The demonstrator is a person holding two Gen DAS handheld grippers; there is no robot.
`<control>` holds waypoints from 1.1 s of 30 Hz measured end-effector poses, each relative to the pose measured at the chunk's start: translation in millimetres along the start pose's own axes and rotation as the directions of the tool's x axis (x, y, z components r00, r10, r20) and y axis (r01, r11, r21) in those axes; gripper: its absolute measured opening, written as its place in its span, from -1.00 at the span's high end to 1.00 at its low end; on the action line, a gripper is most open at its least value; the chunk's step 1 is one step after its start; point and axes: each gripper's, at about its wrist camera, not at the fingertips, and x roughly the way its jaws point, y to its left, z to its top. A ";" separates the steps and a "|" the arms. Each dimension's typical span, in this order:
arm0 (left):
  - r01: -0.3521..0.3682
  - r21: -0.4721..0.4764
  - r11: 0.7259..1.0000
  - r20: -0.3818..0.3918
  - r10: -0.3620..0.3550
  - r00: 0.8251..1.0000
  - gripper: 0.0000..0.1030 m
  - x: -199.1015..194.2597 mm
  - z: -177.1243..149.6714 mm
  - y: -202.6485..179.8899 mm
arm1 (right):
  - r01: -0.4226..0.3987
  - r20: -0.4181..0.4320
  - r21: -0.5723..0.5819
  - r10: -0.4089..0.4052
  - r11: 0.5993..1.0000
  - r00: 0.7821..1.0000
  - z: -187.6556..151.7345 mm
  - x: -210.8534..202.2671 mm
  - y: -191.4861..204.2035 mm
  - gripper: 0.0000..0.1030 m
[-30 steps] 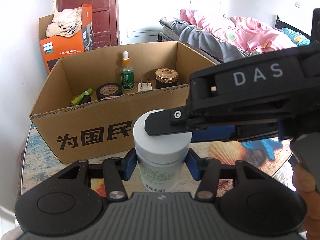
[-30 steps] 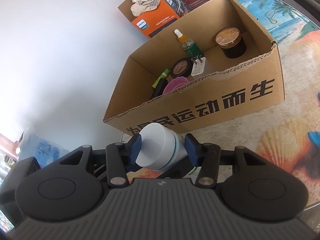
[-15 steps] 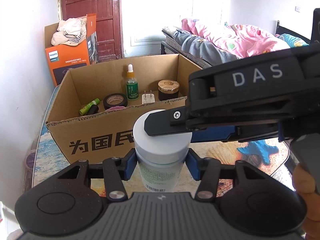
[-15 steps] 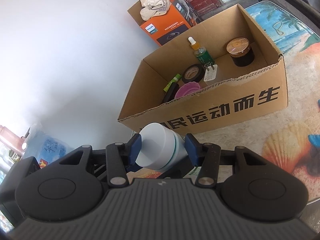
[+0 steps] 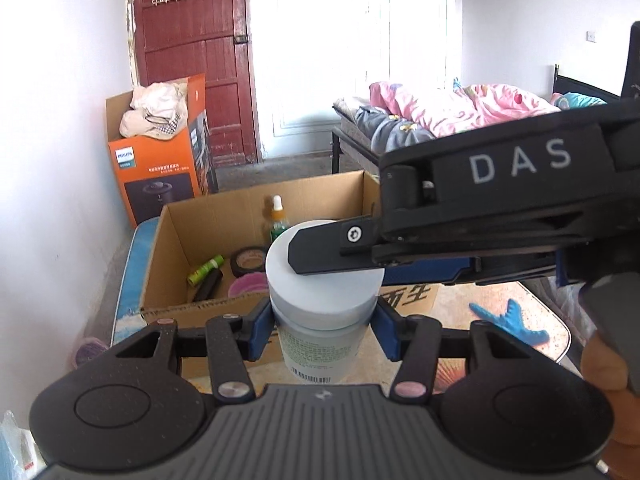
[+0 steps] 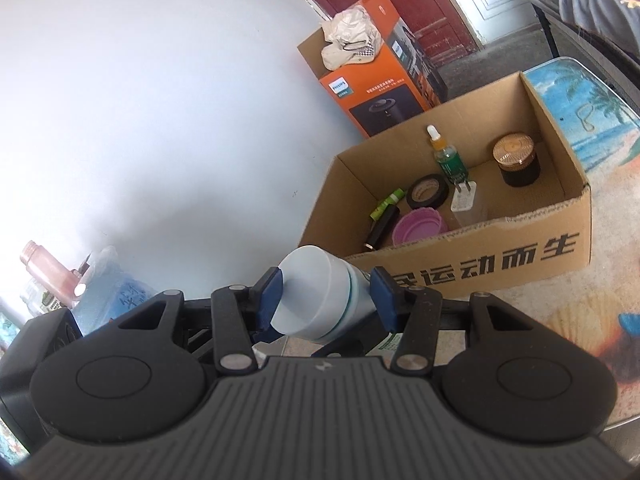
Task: Organize rigid objects
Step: 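Carry the pill bottle into the box and set it upright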
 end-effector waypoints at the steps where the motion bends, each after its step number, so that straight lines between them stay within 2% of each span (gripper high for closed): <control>1: -0.002 0.002 1.000 0.012 0.002 1.000 -0.04 -3.1 4.9 0.5 | -0.006 0.010 -0.013 0.006 1.000 1.000 4.7 -2.7 4.5 0.05; 8: 0.019 0.013 1.000 0.087 -0.020 0.996 -0.04 -14.1 45.4 5.9 | -0.020 0.072 -0.093 0.026 0.995 0.997 46.0 -19.0 26.7 0.04; 13: 0.066 0.002 0.998 0.093 -0.066 0.994 -0.04 1.8 73.6 3.7 | 0.004 0.094 -0.114 0.007 0.993 0.996 78.2 -21.9 23.6 0.03; 17: 0.123 -0.033 0.992 0.055 -0.121 0.991 -0.04 29.7 87.7 3.1 | 0.031 0.088 -0.097 -0.023 0.995 0.996 99.7 -16.5 3.3 0.03; 23: 0.158 -0.057 0.986 -0.024 -0.159 0.987 -0.04 84.2 91.5 -2.7 | 0.075 0.055 -0.046 -0.073 0.996 0.996 113.6 2.4 -41.8 0.02; 33: 0.177 -0.103 0.979 -0.182 -0.194 0.964 -0.04 170.3 69.7 -1.9 | 0.144 -0.055 0.055 -0.141 0.988 0.988 97.6 60.5 -119.8 0.01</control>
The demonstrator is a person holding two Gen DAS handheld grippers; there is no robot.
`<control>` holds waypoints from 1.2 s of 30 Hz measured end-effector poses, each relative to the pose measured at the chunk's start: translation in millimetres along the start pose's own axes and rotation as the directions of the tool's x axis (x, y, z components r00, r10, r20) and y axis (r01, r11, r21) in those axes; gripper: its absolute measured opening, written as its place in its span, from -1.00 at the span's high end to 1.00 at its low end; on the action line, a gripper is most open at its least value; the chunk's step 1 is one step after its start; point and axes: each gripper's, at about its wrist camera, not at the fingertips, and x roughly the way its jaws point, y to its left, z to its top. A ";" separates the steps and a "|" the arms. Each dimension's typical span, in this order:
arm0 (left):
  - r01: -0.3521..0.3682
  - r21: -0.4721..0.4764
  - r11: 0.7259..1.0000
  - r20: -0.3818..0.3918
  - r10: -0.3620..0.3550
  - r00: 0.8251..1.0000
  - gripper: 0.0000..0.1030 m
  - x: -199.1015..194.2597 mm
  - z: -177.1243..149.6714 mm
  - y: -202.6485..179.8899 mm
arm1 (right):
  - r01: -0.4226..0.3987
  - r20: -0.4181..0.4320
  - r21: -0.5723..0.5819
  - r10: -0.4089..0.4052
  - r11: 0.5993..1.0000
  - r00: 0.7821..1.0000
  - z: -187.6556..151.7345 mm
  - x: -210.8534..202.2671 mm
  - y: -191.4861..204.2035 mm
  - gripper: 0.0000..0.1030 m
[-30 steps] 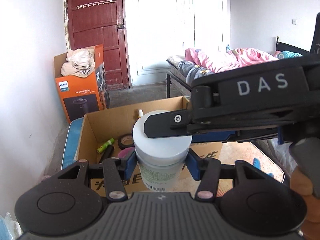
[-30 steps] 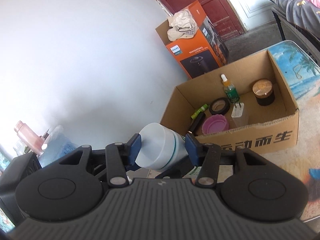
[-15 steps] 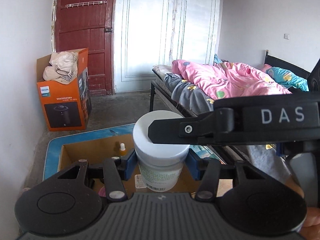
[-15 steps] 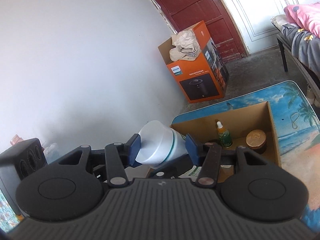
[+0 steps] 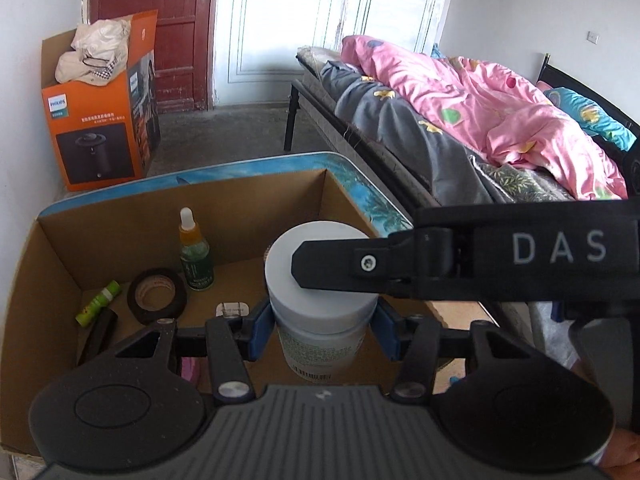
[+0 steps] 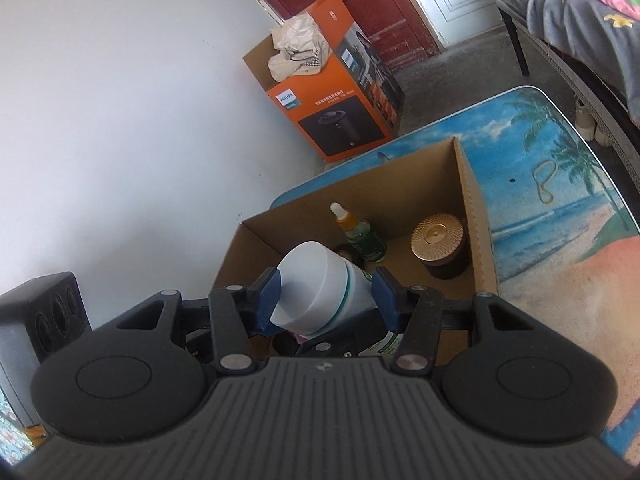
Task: Organize rigid objects
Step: 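Carry the pill bottle into the box and set it upright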
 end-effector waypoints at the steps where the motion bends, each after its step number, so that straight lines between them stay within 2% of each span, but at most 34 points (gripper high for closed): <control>1: 0.001 -0.005 1.000 -0.010 -0.001 1.000 -0.04 5.6 -1.0 0.3 | 0.009 -0.009 -0.001 -0.009 1.000 1.000 -0.6 5.4 -3.3 0.01; 8: 0.005 -0.024 1.000 -0.048 -0.006 0.999 -0.04 27.1 -8.5 -0.8 | 0.057 -0.044 -0.030 -0.058 0.998 0.997 -2.0 26.9 -16.5 0.01; 17: 0.000 -0.005 1.000 -0.062 -0.001 0.998 -0.04 41.0 -12.4 -9.9 | 0.109 -0.038 -0.106 -0.113 0.988 0.993 -2.8 35.2 -15.8 0.03; 36: -0.003 0.029 1.000 -0.062 0.005 0.998 -0.04 46.6 -17.2 -15.8 | 0.137 -0.024 -0.163 -0.143 0.977 0.989 -4.0 32.2 -13.4 0.10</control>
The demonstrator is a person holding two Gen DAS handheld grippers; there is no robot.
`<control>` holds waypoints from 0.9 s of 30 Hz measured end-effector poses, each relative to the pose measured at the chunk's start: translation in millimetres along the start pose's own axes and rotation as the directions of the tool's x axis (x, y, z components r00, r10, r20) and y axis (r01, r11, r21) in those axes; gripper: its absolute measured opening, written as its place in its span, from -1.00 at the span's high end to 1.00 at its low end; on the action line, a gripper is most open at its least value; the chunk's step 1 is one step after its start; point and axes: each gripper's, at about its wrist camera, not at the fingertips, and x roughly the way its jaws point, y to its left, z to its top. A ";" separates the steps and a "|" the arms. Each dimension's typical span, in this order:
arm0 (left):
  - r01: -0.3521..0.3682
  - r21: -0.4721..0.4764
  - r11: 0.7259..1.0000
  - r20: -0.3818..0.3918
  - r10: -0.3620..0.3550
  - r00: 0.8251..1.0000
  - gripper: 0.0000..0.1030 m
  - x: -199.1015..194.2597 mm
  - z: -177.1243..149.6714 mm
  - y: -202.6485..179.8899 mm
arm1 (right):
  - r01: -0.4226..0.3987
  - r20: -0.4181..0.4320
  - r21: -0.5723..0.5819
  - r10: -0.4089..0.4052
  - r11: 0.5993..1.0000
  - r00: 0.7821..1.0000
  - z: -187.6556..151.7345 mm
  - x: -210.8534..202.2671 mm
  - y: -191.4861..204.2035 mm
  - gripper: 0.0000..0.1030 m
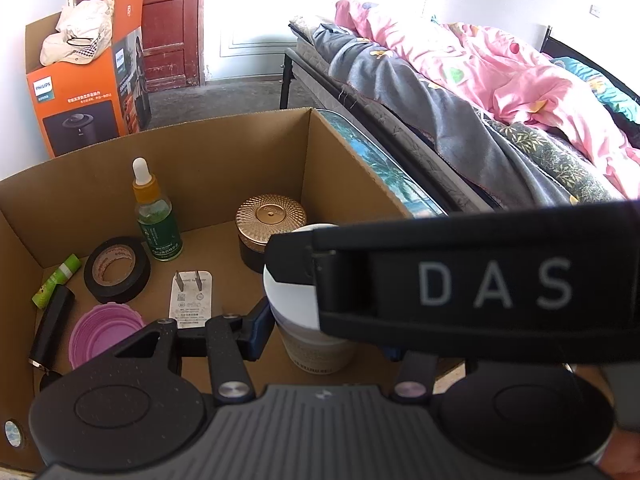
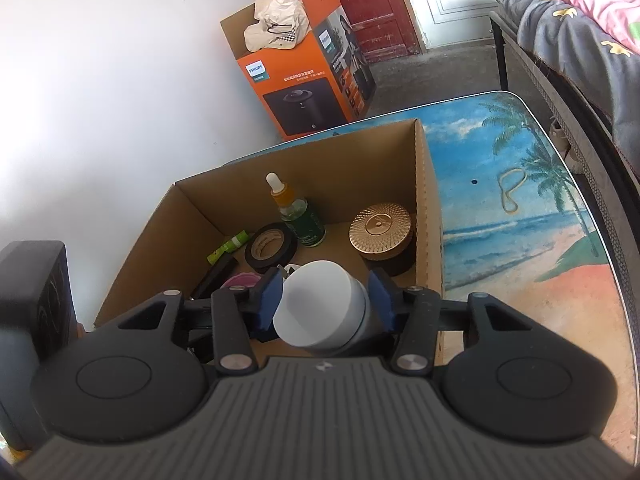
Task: Organize rigid objects
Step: 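Carry the pill bottle into the box and set it upright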
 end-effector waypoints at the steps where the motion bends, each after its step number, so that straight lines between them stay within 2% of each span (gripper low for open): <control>1: 0.002 0.001 1.000 0.000 -0.002 1.000 -0.04 0.1 -0.2 0.3 | 0.003 0.000 -0.004 -0.003 1.000 1.000 0.1 0.1 0.3 0.10; 8: 0.007 0.004 1.000 0.008 -0.007 1.000 -0.05 -0.6 -2.1 0.2 | 0.008 0.002 -0.008 -0.008 1.000 1.000 0.2 -0.5 -0.1 0.14; 12: 0.006 0.023 1.000 0.042 -0.006 0.999 -0.27 -7.0 -3.8 -1.6 | 0.001 0.011 -0.002 -0.001 1.000 1.000 1.1 -3.3 -0.3 0.14; 15: 0.009 0.041 0.999 0.075 -0.012 0.997 -0.28 -16.3 -6.0 -2.0 | -0.001 0.027 0.000 0.001 1.000 1.000 2.3 -9.3 1.5 0.14; 21: 0.028 0.047 0.998 0.173 -0.036 0.984 -0.36 -57.8 -17.2 11.5 | 0.003 0.103 -0.025 0.000 1.000 0.995 13.5 -36.6 16.1 0.14; 24: 0.004 0.038 0.999 0.232 -0.013 0.973 -0.42 -83.5 -24.3 28.0 | -0.003 0.134 -0.052 0.010 0.999 0.991 22.1 -49.7 26.7 0.11; 27: -0.039 0.011 0.999 0.257 0.035 0.966 -0.43 -101.4 -30.0 46.3 | -0.011 0.131 -0.087 0.023 0.996 0.991 30.2 -51.5 38.5 0.11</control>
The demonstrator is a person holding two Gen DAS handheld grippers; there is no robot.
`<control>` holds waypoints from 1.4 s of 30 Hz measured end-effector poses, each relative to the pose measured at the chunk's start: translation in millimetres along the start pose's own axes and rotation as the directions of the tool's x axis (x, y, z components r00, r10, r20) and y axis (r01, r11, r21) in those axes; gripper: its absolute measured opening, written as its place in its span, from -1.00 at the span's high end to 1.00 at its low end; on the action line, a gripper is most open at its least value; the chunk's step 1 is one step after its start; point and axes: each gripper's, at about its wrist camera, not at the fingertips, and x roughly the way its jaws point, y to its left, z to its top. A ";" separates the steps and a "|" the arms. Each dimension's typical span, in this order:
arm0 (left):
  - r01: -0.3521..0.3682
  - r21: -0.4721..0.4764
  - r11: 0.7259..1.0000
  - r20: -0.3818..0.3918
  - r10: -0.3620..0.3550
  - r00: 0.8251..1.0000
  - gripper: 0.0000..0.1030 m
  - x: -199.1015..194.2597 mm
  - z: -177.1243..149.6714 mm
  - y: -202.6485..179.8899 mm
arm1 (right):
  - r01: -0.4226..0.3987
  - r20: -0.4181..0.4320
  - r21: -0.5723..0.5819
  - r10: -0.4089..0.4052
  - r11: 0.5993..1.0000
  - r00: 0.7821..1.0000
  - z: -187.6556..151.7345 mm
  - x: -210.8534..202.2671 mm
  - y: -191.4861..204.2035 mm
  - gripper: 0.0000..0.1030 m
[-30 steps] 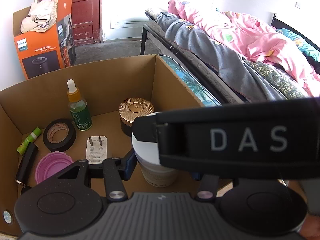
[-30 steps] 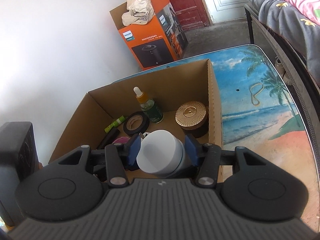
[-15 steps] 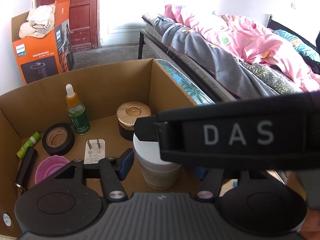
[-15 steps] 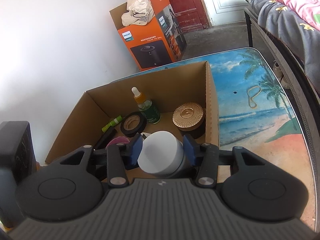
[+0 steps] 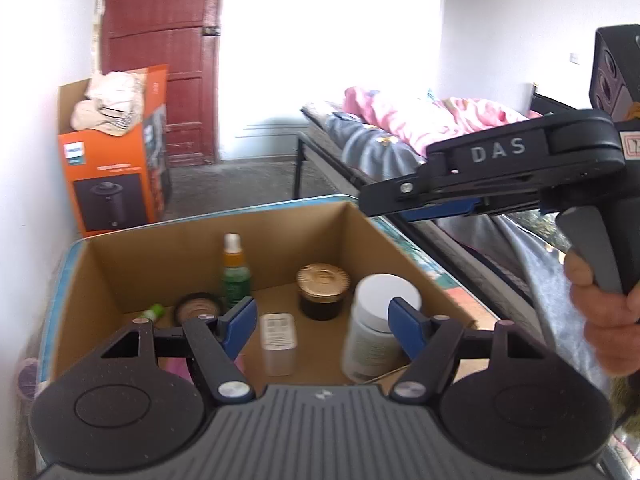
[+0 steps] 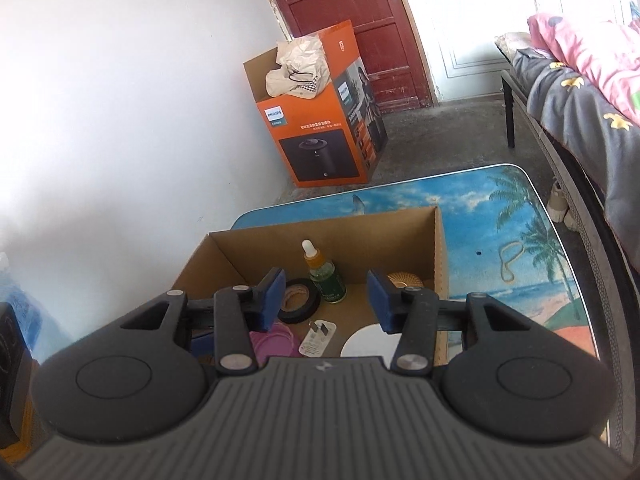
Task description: Organize rigid objects
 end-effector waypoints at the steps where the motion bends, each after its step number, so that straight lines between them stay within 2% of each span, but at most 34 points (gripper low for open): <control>1: -0.016 -0.008 1.000 -0.001 0.016 1.000 -0.43 -3.4 -0.3 6.2 | -0.004 -0.013 -0.009 0.004 1.000 1.000 2.4 3.4 4.0 0.11; 6: -0.094 -0.045 0.995 -0.034 0.092 0.995 -0.42 -5.3 -1.4 34.7 | -0.024 -0.157 -0.056 0.015 0.998 0.987 5.2 43.8 25.9 0.11; 10: -0.127 -0.053 0.991 -0.059 0.124 0.991 -0.39 -4.3 -4.9 46.1 | 0.006 -0.305 -0.114 -0.041 0.993 0.952 5.0 85.4 41.4 0.11; 14: -0.144 -0.060 0.988 -0.051 0.141 0.989 -0.39 -14.1 -8.5 54.0 | 0.063 -0.430 -0.193 -0.142 0.979 0.892 8.3 131.6 53.2 0.06; 19: -0.163 -0.080 0.983 -0.025 0.162 0.986 -0.39 -31.1 -10.4 70.4 | 0.113 -0.556 -0.289 -0.262 0.951 0.789 5.0 183.6 54.1 0.04; 21: -0.168 -0.098 0.981 -0.017 0.167 0.986 -0.39 -38.2 -11.8 78.2 | 0.087 -0.582 -0.324 -0.271 0.942 0.767 1.9 194.6 58.2 0.01; 23: -0.174 -0.115 0.978 -0.010 0.174 0.985 -0.39 -44.2 -12.6 86.0 | 0.077 -0.614 -0.319 -0.268 0.945 0.742 0.9 204.0 58.0 0.07; 24: -0.177 -0.124 0.976 -0.006 0.178 0.984 -0.39 -47.0 -13.3 89.5 | 0.070 -0.625 -0.314 -0.261 0.947 0.736 0.3 207.5 58.2 0.12; 25: -0.178 -0.130 0.975 -0.004 0.179 0.984 -0.40 -49.0 -13.7 92.1 | 0.054 -0.636 -0.306 -0.246 0.950 0.732 -0.1 210.9 57.6 0.27; 28: -0.178 -0.142 0.974 -0.004 0.180 0.984 -0.40 -53.0 -15.7 96.8 | 0.037 -0.642 -0.324 -0.249 0.945 0.725 -1.6 210.3 59.8 0.32; 33: -0.163 -0.155 0.974 -0.023 0.161 0.987 -0.40 -51.3 -17.1 98.0 | 0.031 -0.674 -0.325 -0.254 0.945 0.694 -5.8 205.2 59.2 0.40; 35: -0.150 -0.158 0.976 -0.026 0.148 0.989 -0.40 -49.9 -17.0 96.6 | 0.037 -0.668 -0.314 -0.248 0.949 0.702 -6.9 202.0 58.7 0.37; 36: -0.143 -0.159 0.977 -0.028 0.140 0.990 -0.40 -49.4 -16.7 96.3 | 0.033 -0.656 -0.302 -0.233 0.953 0.718 -6.4 197.7 58.5 0.36; 38: -0.142 -0.154 0.978 -0.038 0.138 0.990 -0.40 -48.4 -17.0 92.2 | 0.029 -0.623 -0.295 -0.215 0.955 0.752 -3.3 187.1 60.2 0.35; 42: -0.168 -0.138 0.976 -0.052 0.162 0.985 -0.42 -50.8 -16.7 84.4 | 0.008 -0.514 -0.272 -0.153 0.962 0.844 8.3 141.5 68.1 0.22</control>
